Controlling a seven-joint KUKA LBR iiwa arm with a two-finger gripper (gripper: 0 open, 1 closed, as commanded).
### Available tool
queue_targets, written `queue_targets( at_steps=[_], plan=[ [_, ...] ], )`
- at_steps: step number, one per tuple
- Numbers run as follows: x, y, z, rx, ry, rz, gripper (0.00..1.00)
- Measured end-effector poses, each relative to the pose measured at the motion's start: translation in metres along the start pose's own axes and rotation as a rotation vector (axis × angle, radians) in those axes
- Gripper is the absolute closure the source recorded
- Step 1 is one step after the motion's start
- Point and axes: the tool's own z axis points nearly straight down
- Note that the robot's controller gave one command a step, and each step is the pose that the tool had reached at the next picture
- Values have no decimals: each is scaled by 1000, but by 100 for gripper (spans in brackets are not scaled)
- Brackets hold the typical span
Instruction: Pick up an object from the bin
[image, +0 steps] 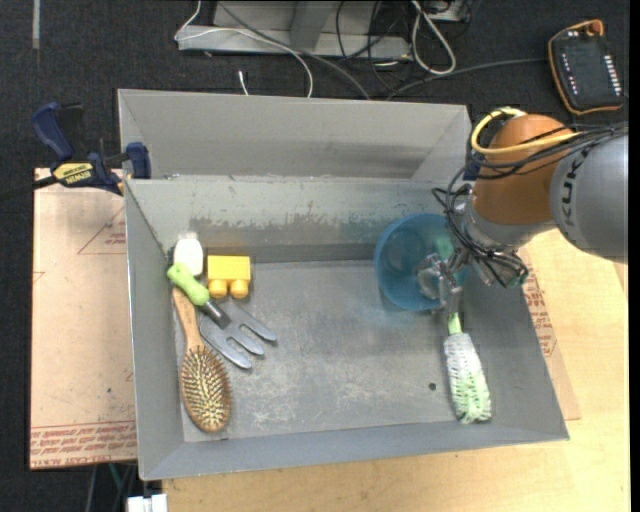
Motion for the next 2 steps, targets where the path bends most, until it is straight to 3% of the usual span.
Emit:
queue_targets(
  at_steps=[1, 2],
  plan=[
    [1, 1, -27, -3, 4, 0, 100],
    [1, 3, -79, -5, 4, 0, 100]
  ],
)
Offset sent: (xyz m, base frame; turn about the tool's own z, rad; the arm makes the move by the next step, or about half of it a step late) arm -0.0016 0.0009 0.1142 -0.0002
